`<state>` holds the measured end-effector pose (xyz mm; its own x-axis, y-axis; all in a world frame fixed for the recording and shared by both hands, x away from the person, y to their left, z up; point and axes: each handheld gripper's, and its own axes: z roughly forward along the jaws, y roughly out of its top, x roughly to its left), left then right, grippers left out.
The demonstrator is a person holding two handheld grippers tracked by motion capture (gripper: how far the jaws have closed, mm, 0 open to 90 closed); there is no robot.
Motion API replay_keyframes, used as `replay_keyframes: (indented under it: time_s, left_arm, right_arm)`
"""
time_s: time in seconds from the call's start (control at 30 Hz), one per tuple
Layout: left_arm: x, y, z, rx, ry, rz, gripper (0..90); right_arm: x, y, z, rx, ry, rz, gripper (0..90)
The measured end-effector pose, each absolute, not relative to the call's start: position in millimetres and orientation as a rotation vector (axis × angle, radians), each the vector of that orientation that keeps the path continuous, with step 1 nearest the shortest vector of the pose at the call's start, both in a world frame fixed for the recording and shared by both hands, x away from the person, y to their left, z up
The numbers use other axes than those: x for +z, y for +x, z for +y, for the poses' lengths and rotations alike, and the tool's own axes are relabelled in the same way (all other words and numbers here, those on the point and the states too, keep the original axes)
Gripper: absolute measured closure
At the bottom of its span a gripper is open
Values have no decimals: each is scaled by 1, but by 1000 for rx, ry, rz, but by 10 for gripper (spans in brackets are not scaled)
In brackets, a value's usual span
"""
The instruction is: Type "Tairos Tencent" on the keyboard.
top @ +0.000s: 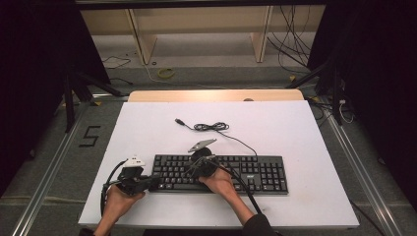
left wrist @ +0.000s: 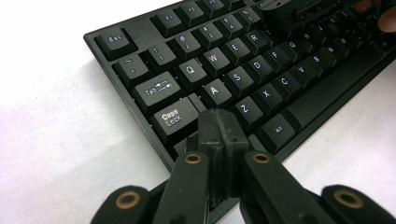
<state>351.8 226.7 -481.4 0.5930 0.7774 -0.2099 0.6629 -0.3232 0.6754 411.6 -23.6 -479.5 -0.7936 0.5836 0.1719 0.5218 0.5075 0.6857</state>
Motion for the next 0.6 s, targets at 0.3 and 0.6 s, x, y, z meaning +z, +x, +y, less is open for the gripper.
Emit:
replay_keyframes:
  time_s: [0.3, 0.6]
  left_arm:
    - [-476, 349, 226, 219, 2038, 1112, 860]
    - [-472, 348, 225, 216, 2007, 1087, 777]
  right_arm:
    - [-473, 410, -31, 1256, 1018, 2630, 880]
    - [-465, 405, -36, 1301, 993, 2609, 832]
